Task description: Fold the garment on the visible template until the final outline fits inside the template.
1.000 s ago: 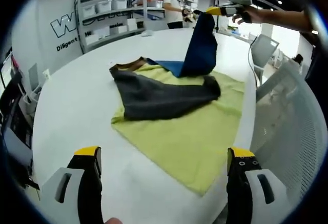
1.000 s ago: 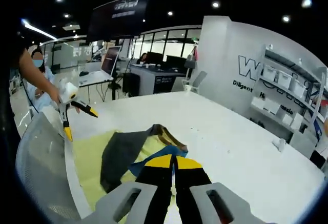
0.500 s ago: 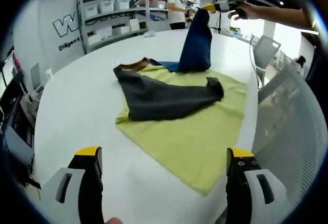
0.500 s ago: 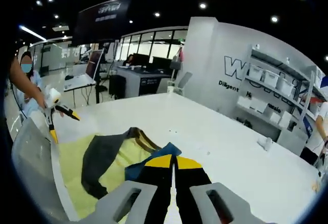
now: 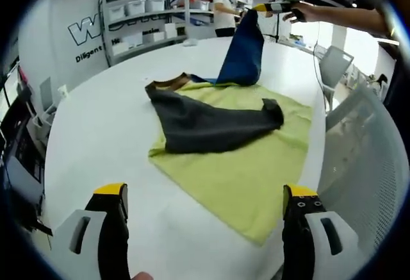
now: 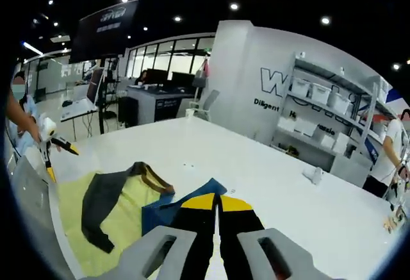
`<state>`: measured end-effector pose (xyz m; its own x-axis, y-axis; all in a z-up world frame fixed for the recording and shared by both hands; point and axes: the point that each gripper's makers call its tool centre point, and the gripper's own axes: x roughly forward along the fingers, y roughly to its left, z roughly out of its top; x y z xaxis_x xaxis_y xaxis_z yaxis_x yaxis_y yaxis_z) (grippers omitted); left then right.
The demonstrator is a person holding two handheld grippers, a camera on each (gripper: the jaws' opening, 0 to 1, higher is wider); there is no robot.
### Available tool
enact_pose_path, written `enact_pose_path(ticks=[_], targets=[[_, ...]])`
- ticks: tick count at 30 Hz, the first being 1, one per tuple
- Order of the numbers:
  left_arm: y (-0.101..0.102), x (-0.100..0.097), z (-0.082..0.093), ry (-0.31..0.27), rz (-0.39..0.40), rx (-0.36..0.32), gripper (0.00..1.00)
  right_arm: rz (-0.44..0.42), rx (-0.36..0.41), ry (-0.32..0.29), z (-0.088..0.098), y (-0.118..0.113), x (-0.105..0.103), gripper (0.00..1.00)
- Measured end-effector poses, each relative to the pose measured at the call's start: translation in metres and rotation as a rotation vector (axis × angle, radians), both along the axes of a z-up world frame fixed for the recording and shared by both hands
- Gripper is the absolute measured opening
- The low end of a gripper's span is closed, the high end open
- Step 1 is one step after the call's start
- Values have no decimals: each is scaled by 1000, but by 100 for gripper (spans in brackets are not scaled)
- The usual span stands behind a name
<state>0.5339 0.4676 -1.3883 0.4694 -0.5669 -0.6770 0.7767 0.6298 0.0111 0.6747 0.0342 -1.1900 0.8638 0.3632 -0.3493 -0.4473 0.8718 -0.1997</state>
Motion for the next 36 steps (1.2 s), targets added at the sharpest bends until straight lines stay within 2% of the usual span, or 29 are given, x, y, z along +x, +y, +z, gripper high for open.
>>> enact_pose_path(ticks=[14,23,29,36], targets=[[7,-3,-2,8,1,17,97,-118,-5,-5,6,-57,17,0],[14,-6,-2,12,10,25,97,-157,-17,6,0,-75,28,0],[17,-9,-2,16,13,31,97,-189,-20,29,-14,-88,33,0],[23,-11,-3,23,20,41,96,-245,23,72,-38,-107,30,0]])
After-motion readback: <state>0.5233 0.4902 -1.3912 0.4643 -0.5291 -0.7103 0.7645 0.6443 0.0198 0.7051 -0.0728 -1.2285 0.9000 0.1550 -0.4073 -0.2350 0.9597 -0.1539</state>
